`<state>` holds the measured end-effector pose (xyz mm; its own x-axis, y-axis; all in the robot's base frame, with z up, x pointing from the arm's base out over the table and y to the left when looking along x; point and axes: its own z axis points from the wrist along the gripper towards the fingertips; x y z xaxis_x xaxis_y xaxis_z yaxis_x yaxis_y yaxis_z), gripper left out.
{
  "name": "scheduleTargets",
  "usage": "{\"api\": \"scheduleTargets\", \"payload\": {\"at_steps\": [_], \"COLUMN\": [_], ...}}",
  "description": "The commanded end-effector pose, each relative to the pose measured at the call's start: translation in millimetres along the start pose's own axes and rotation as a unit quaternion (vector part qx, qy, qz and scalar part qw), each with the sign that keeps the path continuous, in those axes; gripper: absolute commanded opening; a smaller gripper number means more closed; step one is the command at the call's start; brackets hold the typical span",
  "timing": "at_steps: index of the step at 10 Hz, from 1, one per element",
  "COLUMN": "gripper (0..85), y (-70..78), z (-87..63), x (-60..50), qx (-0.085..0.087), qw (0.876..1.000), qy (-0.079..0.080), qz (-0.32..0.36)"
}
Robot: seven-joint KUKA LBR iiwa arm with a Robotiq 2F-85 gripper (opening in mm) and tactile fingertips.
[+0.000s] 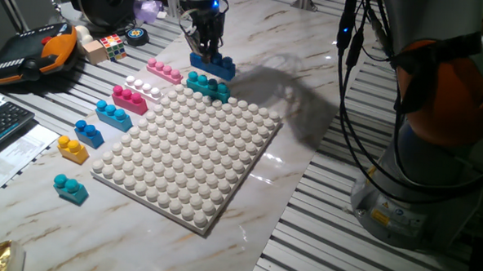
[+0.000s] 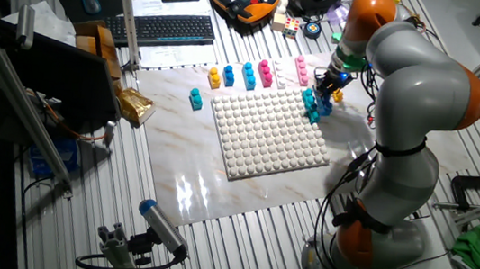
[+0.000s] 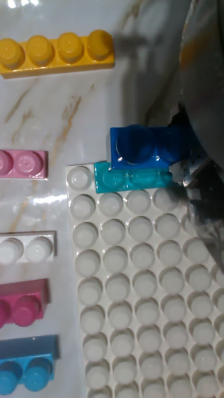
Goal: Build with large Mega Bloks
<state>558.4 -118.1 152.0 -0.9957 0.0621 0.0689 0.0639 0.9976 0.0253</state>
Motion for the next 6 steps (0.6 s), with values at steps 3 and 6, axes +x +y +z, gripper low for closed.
{"api": "scheduleTargets", "payload": {"at_steps": [3,6], "gripper": [0.7,0.7], "y": [-0.8,-0.8], "z": [0.1,0.1], "x": [-0.2,-0.2], "qx": [0.014,0.012], "qw": [0.999,0.999], "qy": [-0.002,0.005], "qz": [-0.037,-0.044]}}
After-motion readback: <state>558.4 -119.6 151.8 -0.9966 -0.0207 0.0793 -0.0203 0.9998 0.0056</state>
